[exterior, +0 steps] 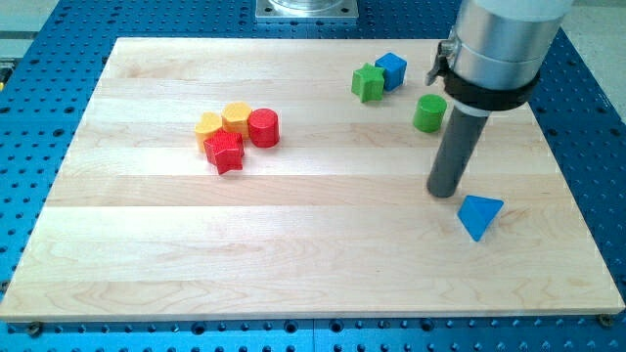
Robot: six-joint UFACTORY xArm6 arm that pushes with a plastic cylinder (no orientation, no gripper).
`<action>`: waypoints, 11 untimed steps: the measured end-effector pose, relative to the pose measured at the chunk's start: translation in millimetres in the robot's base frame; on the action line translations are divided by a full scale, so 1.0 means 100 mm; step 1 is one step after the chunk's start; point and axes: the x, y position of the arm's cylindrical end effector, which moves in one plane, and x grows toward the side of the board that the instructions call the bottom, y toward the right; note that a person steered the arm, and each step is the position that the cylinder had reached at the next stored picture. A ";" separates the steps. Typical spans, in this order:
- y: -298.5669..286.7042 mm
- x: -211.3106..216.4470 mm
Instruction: Move triangle at bottom right corner
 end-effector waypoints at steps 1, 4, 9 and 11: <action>-0.03 0.26; 0.46 0.59; -0.19 1.39; 0.32 1.39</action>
